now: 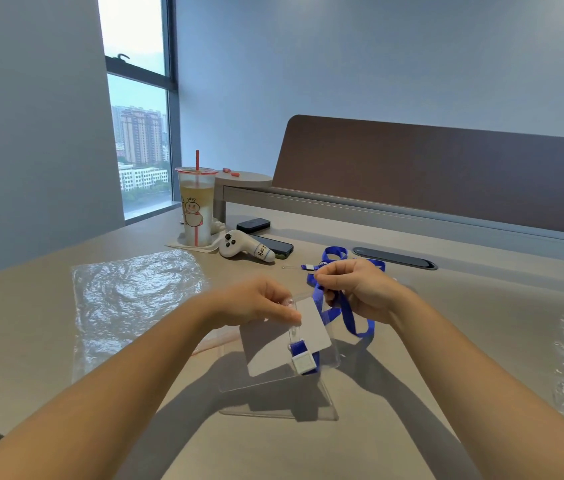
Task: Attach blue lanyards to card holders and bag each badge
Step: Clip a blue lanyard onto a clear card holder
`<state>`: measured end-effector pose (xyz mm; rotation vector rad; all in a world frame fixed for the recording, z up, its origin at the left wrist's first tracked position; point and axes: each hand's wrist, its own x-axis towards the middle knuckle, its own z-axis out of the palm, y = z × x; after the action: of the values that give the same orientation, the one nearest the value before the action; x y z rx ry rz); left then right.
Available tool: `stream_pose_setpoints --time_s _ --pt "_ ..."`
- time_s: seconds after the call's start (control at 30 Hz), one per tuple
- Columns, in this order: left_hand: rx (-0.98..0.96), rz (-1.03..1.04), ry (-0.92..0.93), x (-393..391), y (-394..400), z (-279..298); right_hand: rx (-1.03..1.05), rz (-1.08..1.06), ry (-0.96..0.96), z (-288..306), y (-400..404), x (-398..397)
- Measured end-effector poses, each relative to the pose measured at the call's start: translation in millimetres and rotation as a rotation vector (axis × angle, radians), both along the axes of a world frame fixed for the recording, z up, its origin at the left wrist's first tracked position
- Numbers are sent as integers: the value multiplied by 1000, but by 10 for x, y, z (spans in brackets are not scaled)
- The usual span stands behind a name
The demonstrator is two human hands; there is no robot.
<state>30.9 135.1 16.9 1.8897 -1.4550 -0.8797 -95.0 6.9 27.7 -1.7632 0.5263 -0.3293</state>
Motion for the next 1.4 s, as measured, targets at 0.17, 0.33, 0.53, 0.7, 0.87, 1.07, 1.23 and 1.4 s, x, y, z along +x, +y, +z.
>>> stream_pose_setpoints --time_s 0.17,0.33,0.53,0.7,0.87,1.07,1.23,1.4 --pt "55 -30 -160 -72 -61 -12 -108 -24 -32 10 85 37" --pt "-13 25 -259 -60 -115 -22 -239 -9 -63 9 145 61" --pt "-139 128 -337 30 -98 -45 -296 -44 -87 -11 165 63" --pt "-255 287 -389 53 -69 22 -282 -124 -148 -50 180 63" --pt "-339 418 -382 47 -45 29 -277 -116 -151 -53 189 67" --pt "-400 509 -219 84 -20 37 -322 -154 -89 -94 148 51" --pt "-436 546 -99 67 -37 19 -295 -209 -91 -150 146 56" --pt "-456 562 -7 47 -35 23 -281 -179 -83 -188 120 45"
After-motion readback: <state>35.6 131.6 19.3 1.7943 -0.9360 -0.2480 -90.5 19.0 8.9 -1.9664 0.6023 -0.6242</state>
